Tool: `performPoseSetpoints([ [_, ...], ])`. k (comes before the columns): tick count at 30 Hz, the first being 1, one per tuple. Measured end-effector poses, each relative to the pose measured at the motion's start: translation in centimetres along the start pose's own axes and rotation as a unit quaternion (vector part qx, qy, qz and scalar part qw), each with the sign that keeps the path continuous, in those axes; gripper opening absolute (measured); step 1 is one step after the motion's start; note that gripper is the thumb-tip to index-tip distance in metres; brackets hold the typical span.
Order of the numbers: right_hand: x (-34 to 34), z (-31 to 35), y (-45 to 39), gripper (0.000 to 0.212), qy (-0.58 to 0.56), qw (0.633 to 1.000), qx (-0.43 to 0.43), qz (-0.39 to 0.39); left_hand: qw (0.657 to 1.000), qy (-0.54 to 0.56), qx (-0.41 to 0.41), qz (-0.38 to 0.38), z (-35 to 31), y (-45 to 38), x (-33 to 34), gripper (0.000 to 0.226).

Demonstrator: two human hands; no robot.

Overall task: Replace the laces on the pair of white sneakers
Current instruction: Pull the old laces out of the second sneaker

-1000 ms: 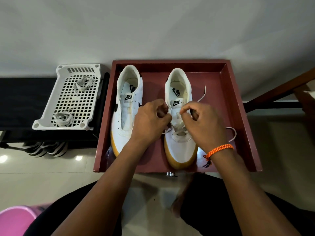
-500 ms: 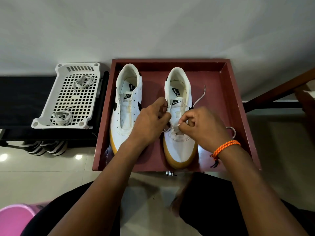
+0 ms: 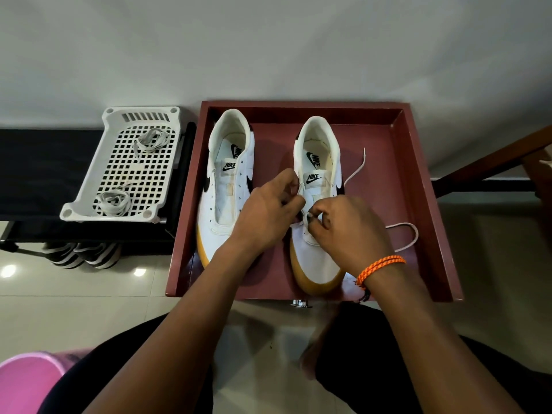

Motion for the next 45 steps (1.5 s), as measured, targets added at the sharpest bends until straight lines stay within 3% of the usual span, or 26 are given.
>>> performPoseSetpoints([
  [5,-1.4,-1.5,-0.8,0.021,-0.062,0.996,0.06,-0.012,1.0,-0.003,-0.001,0.004,0.1,0.0,0.0,0.008],
  [9,-5.2,-4.0,-1.4,0.02,-0.106,0.977,0.121,-0.143,1.0,0.003,-0.005,0.01,0.3,0.0,0.2,0.006],
  [12,-6.4,-4.2,-1.1,0.018,-0.123,0.967,0.131,-0.182,1.0,0.002,-0.003,0.006,0.2,-0.1,0.1,0.007],
  [16,-4.5,-1.1,-1.1,0.026,-0.161,0.977,0.051,-0.128,1.0,0.002,0.001,0.006,0.0,-0.1,0.1,0.008],
  [20,-0.1,0.0,0.1,0.016,-0.007,1.0,0.0,0.01,1.0,-0.001,0.002,0.007,0.0,-0.1,0.0,0.009],
  [23,0.0,-0.3,0.1,0.015,0.01,1.0,-0.005,0.011,1.0,-0.003,0.0,0.009,0.1,-0.2,0.0,0.01],
  [26,-1.1,-1.0,-0.7,0.012,-0.051,0.998,0.029,0.018,1.0,-0.001,-0.002,0.006,0.1,-0.1,-0.1,0.011],
  [32,-5.9,-3.0,-1.3,0.017,-0.1,0.985,0.069,-0.12,1.0,0.01,-0.004,0.011,0.1,0.0,0.0,0.01],
  [35,-3.2,-1.4,-0.8,0.026,-0.104,0.994,0.036,-0.028,1.0,0.0,0.002,0.005,0.1,-0.1,0.1,0.01],
  [37,-0.9,-0.4,0.0,0.027,-0.037,0.999,0.007,0.034,1.0,-0.002,0.005,0.002,0.0,-0.2,0.0,0.009],
  [41,0.1,-0.3,0.1,0.026,0.021,0.999,-0.015,0.026,1.0,-0.006,0.008,0.001,0.1,-0.2,0.1,0.011],
  [45,-1.9,-0.9,-0.6,0.025,-0.055,0.998,0.022,0.019,1.0,-0.009,0.009,-0.002,0.1,-0.2,0.0,0.013],
])
Point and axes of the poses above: each hand's wrist, its own y-axis away from the middle knuckle, its own x-axis out of the palm, z = x × y, the point moved 7 cm from there along -y, towards the middle knuckle, and after that the axes turned 10 degrees about -z, right-handed, at the moved point
